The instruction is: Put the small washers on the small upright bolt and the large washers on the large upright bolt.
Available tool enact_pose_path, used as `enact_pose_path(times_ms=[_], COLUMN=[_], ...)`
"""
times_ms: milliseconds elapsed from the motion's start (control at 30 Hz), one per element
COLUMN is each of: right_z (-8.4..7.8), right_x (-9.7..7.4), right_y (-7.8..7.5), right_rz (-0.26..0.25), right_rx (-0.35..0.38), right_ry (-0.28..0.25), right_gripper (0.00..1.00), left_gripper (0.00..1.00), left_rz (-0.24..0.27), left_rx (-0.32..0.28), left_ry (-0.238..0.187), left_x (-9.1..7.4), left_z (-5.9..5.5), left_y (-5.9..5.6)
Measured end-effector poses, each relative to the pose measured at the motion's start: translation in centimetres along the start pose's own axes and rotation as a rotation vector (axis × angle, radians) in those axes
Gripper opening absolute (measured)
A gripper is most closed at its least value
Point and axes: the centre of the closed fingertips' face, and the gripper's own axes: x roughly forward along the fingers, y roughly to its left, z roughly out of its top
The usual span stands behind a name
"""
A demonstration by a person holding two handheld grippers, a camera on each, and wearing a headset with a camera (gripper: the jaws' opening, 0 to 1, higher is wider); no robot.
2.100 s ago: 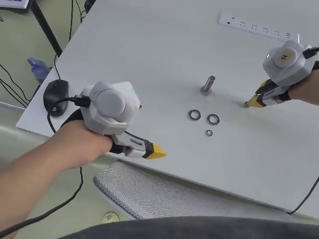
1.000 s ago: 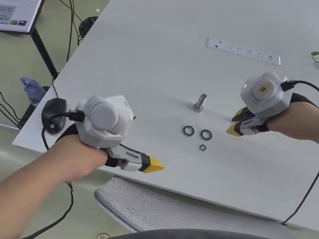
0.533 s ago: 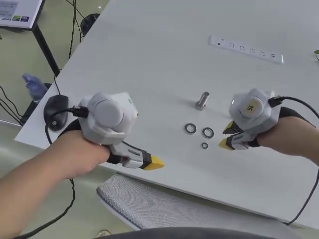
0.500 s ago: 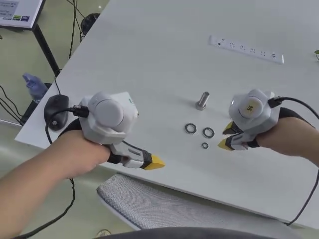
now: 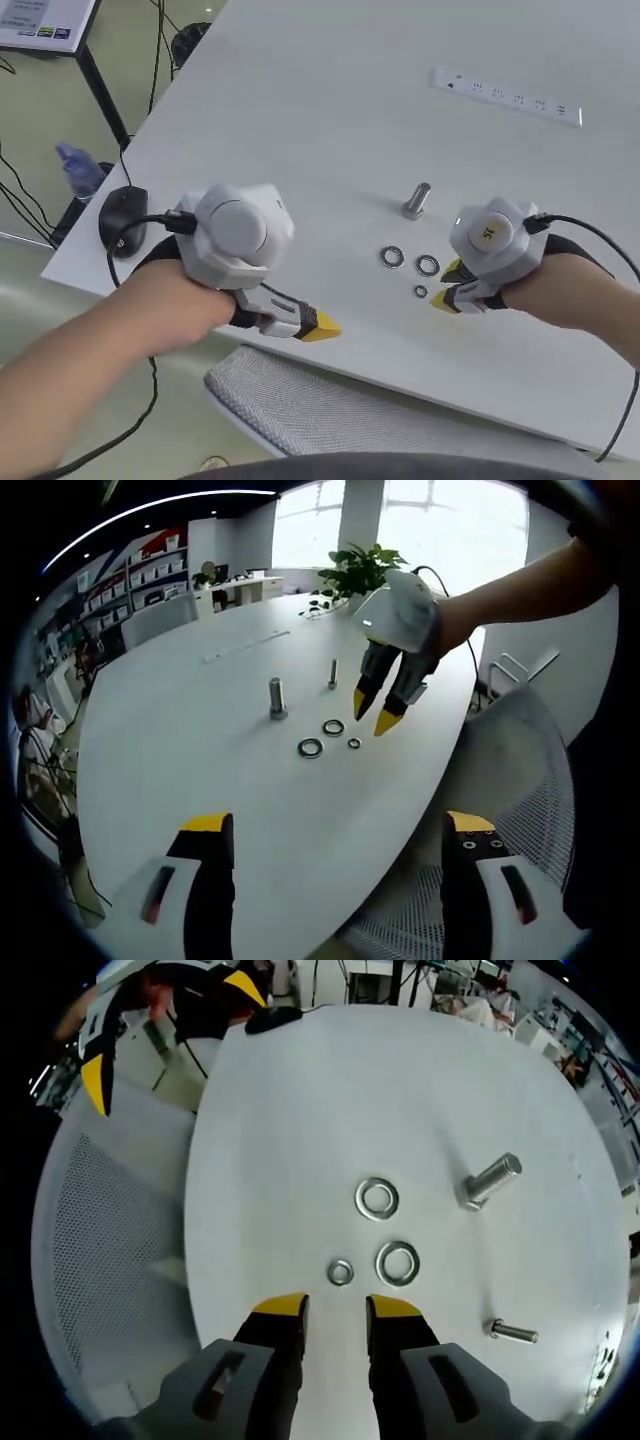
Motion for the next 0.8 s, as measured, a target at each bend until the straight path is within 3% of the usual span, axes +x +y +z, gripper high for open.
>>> enact_pose_path(times_ms=[400,800], right_z=[0.6,0.7], right_x=[2.1,2.3], right_y=[0.3,0.4], right_rz=[-0.016,-0.03], right_rx=[-0.005,-0.009], right_ry=[0.009,0.014], right_gripper=[0.25,0.23], left_gripper=[0.84,0.83], left_rz=[-0.011,-0.011], left_rx=[-0.01,-0.009], left_ry=[0.006,0.008], left_x=[-0.1,-0.1], left_z=[-0.4,-0.7], left_y=[-0.1,0.3])
